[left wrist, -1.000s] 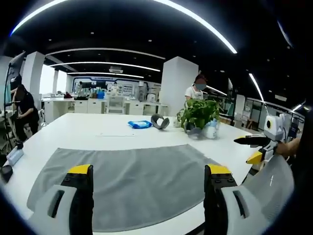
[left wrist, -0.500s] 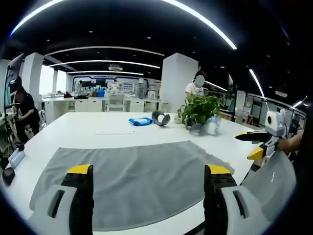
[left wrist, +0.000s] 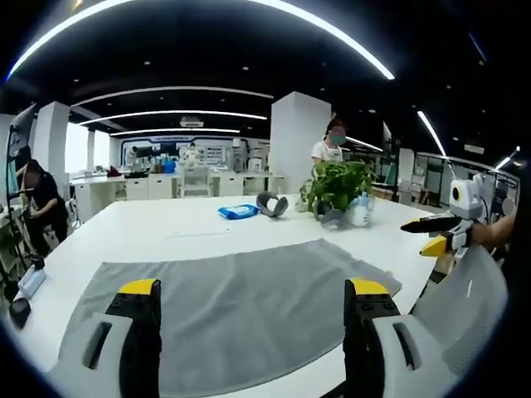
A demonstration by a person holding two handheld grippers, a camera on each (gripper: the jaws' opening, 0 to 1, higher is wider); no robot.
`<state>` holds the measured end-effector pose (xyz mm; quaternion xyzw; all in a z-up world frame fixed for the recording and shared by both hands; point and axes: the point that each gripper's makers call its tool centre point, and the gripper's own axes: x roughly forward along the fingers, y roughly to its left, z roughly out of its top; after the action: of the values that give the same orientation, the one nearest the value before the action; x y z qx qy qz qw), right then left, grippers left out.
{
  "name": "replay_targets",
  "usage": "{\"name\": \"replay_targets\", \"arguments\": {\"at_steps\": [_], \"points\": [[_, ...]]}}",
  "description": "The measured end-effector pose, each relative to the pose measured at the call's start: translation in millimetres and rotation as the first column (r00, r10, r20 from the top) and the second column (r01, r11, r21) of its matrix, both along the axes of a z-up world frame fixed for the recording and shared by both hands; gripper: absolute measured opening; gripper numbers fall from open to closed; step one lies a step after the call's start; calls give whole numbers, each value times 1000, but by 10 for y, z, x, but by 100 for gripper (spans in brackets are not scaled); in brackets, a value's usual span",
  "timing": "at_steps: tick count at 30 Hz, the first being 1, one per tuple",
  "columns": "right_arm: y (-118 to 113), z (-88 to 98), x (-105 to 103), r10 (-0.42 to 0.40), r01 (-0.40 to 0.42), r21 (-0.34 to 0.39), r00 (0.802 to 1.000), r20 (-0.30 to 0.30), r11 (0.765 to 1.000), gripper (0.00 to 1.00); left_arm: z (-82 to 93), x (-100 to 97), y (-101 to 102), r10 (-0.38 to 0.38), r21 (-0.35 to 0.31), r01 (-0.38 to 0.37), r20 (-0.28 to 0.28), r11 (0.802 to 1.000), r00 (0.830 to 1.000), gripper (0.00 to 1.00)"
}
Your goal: Fold the towel on the table until its edges align and the towel forms a compact rectangular stack.
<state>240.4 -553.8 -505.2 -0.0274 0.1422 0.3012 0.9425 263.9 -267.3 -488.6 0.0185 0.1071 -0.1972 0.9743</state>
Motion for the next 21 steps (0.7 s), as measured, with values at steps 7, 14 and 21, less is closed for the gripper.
{"name": "replay_targets", "arguments": {"at_steps": [7, 14, 21], "points": [[-123, -75, 44, -74, 77, 45, 995, -62, 996, 76, 0, 7, 42, 19, 4, -19, -1, 1000, 1000, 95], [-147, -85, 28, -79, 79, -12, 995, -58, 997, 64, 81, 14, 160, 78, -26, -77, 32, 997, 996, 90], [-276, -12, 53, -130, 130, -11, 991, -27, 991, 51, 432, 27, 38, 33, -2, -33, 105, 999, 994, 74]]}}
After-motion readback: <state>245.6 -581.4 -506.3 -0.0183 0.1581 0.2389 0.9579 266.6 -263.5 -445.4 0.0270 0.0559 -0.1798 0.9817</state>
